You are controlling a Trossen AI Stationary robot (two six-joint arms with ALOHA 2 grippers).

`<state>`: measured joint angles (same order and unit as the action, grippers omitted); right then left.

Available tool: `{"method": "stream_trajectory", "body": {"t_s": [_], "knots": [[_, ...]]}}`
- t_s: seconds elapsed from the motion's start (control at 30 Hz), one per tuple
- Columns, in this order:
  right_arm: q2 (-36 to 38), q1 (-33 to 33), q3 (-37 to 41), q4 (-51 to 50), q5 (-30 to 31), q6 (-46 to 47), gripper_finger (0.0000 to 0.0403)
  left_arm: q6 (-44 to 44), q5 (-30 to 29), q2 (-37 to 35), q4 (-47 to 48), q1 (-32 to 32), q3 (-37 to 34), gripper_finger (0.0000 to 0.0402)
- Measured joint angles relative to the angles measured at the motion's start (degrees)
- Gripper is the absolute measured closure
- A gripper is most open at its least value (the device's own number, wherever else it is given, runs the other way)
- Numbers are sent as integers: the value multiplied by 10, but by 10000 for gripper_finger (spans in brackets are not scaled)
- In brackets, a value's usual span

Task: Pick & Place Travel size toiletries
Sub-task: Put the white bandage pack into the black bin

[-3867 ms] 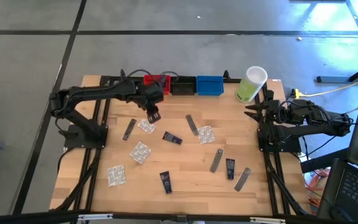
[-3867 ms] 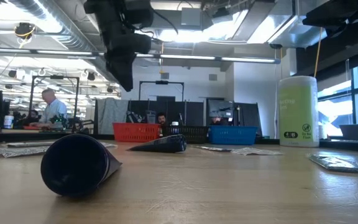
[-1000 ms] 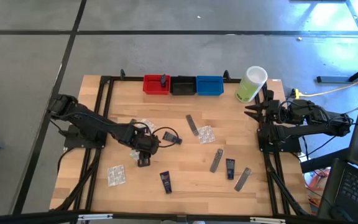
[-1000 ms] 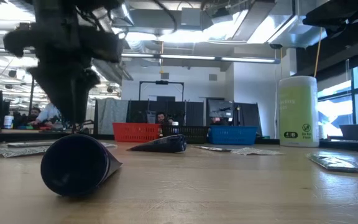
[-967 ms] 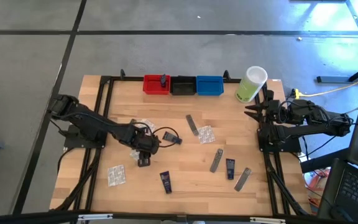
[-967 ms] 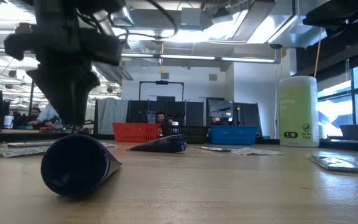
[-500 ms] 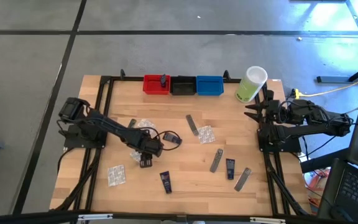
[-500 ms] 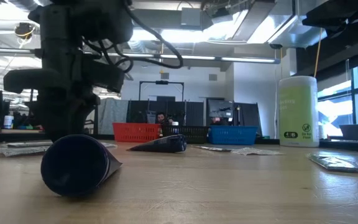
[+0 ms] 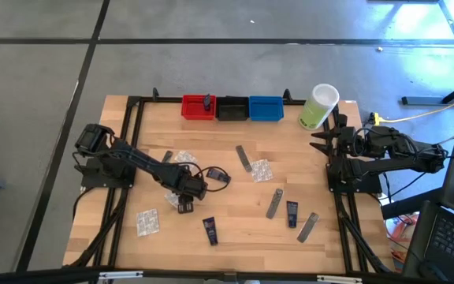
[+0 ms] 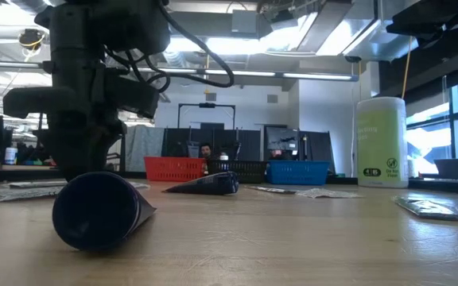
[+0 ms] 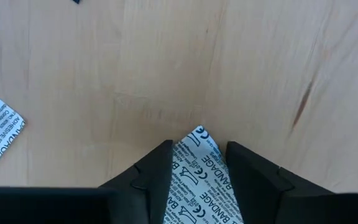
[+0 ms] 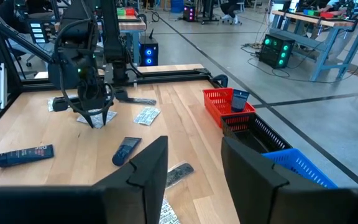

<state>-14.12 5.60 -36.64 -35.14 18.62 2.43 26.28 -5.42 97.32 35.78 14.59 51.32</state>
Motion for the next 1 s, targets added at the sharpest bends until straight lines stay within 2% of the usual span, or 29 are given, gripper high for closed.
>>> {"method": "stream_trajectory", "body": {"t_s": [0.63, 1.0], "knots": [[0, 0, 0, 0, 0, 0, 279, 11, -19, 1, -1, -1, -1, 395], [0, 0, 0, 0, 0, 0, 296, -22, -15, 2, 12, -1, 16, 398]]}}
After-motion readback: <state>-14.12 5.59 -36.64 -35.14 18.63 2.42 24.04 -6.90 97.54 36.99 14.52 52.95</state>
